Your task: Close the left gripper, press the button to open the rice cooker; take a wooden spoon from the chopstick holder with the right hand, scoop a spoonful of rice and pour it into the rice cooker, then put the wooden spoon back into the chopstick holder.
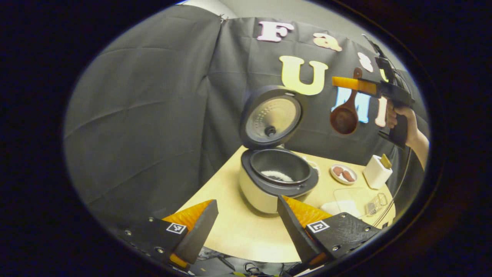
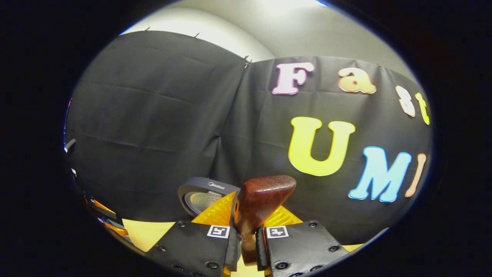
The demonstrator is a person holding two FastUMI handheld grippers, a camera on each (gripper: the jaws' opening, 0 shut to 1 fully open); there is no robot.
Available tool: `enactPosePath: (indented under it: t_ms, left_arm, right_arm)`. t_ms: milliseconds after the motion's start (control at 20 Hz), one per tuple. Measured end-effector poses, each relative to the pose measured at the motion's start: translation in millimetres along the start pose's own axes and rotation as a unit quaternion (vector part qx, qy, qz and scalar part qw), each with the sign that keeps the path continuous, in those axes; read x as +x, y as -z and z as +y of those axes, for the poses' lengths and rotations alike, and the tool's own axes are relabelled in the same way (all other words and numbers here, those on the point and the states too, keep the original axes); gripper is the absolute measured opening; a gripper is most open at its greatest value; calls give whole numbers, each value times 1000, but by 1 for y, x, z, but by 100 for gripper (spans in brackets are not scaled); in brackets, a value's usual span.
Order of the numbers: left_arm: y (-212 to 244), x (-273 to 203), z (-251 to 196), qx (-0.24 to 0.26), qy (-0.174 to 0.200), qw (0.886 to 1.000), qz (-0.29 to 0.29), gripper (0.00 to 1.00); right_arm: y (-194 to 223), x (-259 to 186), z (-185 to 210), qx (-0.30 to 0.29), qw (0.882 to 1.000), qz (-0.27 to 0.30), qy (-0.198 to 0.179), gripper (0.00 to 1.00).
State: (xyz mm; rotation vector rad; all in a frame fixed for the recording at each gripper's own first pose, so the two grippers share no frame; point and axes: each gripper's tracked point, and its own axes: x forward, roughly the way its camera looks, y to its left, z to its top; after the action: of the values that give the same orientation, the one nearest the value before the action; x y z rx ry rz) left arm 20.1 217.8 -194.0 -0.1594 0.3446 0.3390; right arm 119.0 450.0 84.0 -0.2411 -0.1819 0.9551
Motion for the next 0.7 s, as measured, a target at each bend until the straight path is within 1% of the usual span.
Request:
enactPosePath:
  t_ms: [100,150,200,250,300,350,400,500,550,600,700]
  left_arm:
    - [-3,1,-27,9,12,1000,-2,97]
    - [-7,0,-42,12,18,1000,-4,97]
    - [-9,-1,-53,15,23,1000,-6,97]
    - [-12,0,-66,18,27,999,-9,98]
    - [-15,-2,-81,22,30,999,-12,97]
    - [-19,-4,-94,25,33,999,-18,97]
    - [-24,-4,-107,27,35,999,-22,97]
    - [-30,-6,-127,28,32,999,-31,99]
    - [-33,-6,-136,26,30,999,-36,97]
    - [-35,-6,-147,23,30,998,-41,97]
    - [-33,-9,-166,18,31,998,-44,99]
  right_arm:
    - [-1,-30,-38,9,1000,-3,27,17]
    - [1,-44,-57,8,999,-1,44,21]
    - [7,-61,-77,8,998,2,61,17]
    - [14,-79,-98,12,997,6,78,17]
    - [21,-97,-117,22,995,8,95,17]
    - [27,-115,-136,40,993,5,113,20]
    - [36,-131,-156,59,989,9,133,17]
    - [64,-165,-194,93,980,23,176,17]
    - [78,-180,-212,113,973,31,198,20]
    - [98,-198,-224,140,965,41,218,17]
    - [135,-229,-248,200,946,61,247,17]
